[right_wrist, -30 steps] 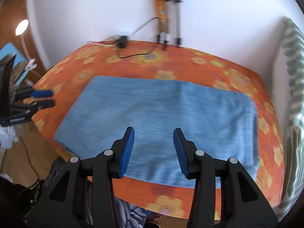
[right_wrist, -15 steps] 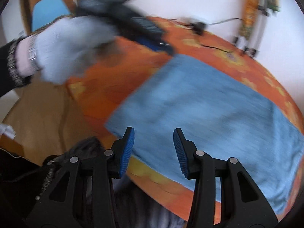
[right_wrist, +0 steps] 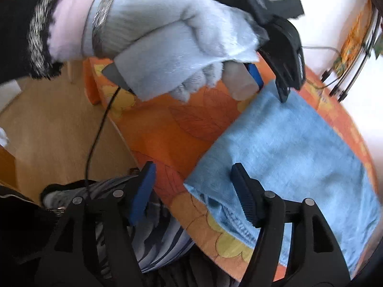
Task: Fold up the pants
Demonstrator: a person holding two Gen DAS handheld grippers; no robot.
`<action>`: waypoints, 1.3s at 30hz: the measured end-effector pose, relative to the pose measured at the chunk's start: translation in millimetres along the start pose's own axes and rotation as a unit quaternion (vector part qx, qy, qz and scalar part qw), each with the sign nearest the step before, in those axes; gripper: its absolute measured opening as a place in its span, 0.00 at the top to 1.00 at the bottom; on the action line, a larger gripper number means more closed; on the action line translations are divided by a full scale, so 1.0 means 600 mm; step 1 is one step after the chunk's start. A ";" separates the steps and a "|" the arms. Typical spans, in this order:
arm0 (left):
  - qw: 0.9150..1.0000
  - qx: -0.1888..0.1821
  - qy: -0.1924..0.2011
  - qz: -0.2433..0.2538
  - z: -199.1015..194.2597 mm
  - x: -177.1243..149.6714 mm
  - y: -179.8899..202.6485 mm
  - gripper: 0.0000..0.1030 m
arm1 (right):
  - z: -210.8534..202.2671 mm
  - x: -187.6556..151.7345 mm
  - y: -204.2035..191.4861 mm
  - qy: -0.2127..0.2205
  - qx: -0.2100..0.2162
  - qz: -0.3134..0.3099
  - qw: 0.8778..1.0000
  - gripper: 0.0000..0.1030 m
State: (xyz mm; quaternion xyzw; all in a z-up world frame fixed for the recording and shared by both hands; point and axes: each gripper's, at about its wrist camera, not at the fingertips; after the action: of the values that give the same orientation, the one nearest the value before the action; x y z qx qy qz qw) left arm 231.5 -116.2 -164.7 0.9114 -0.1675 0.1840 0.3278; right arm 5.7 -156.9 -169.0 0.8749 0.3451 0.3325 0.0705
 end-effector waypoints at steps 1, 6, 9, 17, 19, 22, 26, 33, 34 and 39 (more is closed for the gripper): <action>1.000 -0.003 0.000 -0.001 0.001 0.001 0.000 0.58 | 0.003 0.000 -0.006 -0.002 -0.011 -0.003 1.000 0.34; 1.000 -0.016 0.007 -0.007 0.004 0.004 -0.001 0.61 | 0.009 0.006 0.004 -0.013 -0.005 0.023 1.000 0.41; 1.000 -0.017 0.017 -0.008 0.003 0.006 -0.001 0.78 | 0.013 0.003 0.015 -0.018 -0.009 0.030 0.999 0.54; 0.998 -0.022 0.053 -0.005 -0.029 0.013 0.023 0.94 | 0.007 -0.001 0.048 -0.006 -0.009 0.064 0.998 0.82; 0.998 -0.021 0.067 0.006 -0.048 0.018 0.042 0.94 | -0.007 -0.001 0.066 0.007 0.001 0.086 0.996 0.83; 0.996 -0.031 0.088 0.014 -0.077 0.030 0.074 0.95 | -0.035 0.003 0.086 0.032 0.006 0.104 0.994 0.84; 0.992 -0.046 0.108 0.045 -0.102 0.052 0.140 0.95 | -0.087 0.001 0.121 0.071 0.009 0.127 0.989 0.84; 0.986 -0.069 0.104 0.108 -0.081 0.110 0.279 0.95 | -0.171 -0.032 0.245 0.123 0.028 0.214 0.969 0.85; 0.985 -0.072 0.103 0.117 -0.073 0.119 0.300 0.95 | -0.184 -0.041 0.266 0.130 0.025 0.227 0.965 0.85; 0.979 -0.087 0.088 0.162 -0.011 0.153 0.413 0.95 | -0.259 -0.110 0.363 0.155 -0.002 0.302 0.941 0.86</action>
State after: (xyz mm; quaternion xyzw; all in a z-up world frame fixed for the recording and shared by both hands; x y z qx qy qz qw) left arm 205.0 -309.5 13.6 0.8204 -0.2989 0.2989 0.3849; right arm -6.4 -380.1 -7.7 0.8755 0.0712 0.4702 -0.0860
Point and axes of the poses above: each gripper's, at about its wrist camera, not at the fingertips, and z roughly the way its jaws point, y to its right, x to its top, and after that the axes turned 11 degrees about -x, right-handed
